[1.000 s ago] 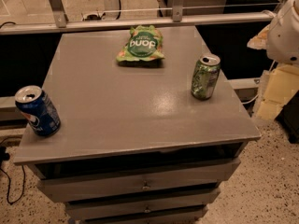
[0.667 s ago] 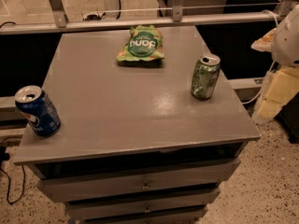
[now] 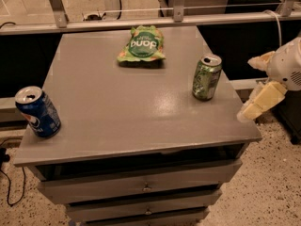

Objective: Knock green can over

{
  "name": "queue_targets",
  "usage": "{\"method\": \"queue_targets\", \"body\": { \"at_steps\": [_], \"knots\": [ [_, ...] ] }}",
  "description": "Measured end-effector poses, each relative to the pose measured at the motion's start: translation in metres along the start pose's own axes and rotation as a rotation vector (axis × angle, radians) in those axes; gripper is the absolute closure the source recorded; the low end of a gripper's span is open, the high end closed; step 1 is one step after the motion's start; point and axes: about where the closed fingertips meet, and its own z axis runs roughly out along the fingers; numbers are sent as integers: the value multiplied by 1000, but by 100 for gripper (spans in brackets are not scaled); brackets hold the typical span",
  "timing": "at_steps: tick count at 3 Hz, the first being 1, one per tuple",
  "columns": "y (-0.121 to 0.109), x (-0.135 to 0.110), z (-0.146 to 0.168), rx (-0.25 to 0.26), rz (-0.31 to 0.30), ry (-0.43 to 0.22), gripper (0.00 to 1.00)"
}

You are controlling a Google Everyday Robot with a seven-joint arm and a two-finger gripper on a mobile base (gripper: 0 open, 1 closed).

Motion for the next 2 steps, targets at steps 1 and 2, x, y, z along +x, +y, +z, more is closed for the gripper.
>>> {"method": "queue_targets", "body": {
  "at_steps": [1,2],
  "knots": [
    [-10,-6,32,-26,80,-199,0],
    [-12,-26,50,-55,126,-364,0]
  ]
}}
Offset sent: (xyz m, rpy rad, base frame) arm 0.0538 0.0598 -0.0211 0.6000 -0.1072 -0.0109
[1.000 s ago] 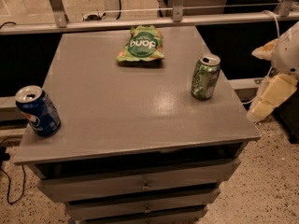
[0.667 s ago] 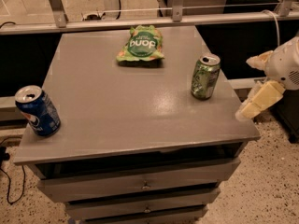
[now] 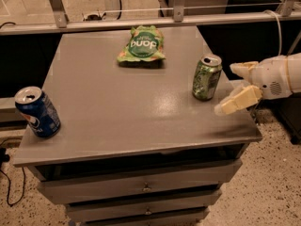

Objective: Knock green can over

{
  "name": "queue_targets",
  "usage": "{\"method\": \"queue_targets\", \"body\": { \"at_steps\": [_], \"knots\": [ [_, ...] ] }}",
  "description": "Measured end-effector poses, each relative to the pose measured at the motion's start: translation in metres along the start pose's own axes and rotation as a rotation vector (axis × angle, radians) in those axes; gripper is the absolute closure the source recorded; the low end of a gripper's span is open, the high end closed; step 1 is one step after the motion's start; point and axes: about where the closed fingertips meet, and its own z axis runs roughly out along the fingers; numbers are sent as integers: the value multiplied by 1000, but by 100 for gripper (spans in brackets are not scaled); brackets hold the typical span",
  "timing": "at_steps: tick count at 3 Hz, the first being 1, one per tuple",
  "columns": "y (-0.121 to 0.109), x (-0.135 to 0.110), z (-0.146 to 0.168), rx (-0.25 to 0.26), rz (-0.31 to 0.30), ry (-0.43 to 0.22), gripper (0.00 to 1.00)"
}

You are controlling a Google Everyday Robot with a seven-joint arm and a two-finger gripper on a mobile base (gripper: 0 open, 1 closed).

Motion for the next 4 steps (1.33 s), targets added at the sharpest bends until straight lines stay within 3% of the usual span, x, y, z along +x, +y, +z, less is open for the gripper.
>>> {"method": "queue_targets", "body": {
  "at_steps": [1,2,4],
  "knots": [
    [14,-23,19,-54,22,-120,0],
    [32,-48,32,-110,40,-199,0],
    [66,-108,26,-174,20,-257,0]
  ]
}}
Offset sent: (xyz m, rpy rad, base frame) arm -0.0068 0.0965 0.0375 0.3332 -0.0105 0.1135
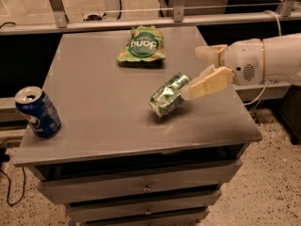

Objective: Knock green can over

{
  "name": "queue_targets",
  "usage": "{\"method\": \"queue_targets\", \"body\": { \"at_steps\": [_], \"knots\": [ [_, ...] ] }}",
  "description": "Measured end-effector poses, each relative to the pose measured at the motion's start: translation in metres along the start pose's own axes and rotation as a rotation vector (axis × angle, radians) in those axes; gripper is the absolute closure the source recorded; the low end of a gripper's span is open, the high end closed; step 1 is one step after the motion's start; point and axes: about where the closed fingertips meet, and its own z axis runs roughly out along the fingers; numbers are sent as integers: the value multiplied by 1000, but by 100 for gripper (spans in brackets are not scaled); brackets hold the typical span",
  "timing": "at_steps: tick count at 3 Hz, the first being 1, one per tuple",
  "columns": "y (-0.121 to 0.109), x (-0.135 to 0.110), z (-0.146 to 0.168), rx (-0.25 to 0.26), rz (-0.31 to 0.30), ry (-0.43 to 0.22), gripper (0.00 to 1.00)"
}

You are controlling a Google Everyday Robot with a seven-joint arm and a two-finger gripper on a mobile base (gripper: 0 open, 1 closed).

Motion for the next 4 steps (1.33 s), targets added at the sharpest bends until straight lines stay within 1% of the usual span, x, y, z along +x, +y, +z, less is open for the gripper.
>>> {"method": "queue_targets", "body": {
  "at_steps": [1,2,3,4],
  "knots": [
    [5,-9,-1,7,2,10,0],
    [-4,2,-19,63,4,40,0],
    [-20,22,-44,122,6,61,0],
    [-38,42,-76,158,-20,72,0]
  ]
}}
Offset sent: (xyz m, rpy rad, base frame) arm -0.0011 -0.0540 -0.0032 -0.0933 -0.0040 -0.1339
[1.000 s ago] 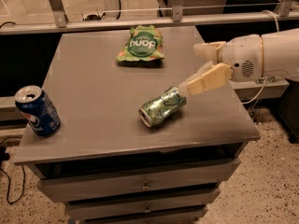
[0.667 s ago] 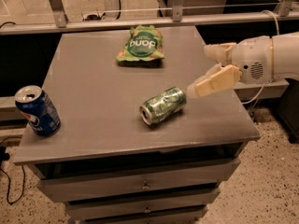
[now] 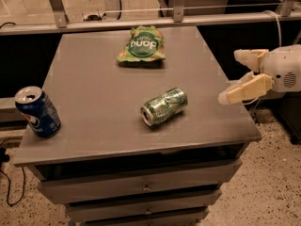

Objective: Knock green can over

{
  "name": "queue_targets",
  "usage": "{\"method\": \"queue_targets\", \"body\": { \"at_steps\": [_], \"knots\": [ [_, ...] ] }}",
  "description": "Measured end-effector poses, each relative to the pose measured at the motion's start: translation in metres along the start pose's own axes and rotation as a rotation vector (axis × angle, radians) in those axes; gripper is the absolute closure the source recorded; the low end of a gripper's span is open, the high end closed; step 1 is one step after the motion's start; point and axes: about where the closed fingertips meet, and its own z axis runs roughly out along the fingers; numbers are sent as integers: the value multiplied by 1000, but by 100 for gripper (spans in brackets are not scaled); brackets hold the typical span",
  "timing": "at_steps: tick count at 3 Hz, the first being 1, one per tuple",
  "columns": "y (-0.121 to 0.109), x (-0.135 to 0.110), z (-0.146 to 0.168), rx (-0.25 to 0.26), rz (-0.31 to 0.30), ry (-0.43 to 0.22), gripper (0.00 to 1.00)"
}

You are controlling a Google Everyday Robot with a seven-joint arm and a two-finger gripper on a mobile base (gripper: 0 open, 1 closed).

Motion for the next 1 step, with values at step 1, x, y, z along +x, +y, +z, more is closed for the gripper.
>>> {"method": "queue_targets", "body": {
  "at_steps": [1],
  "knots": [
    [-2,0,-1,2,-5,-1,0]
  ]
}}
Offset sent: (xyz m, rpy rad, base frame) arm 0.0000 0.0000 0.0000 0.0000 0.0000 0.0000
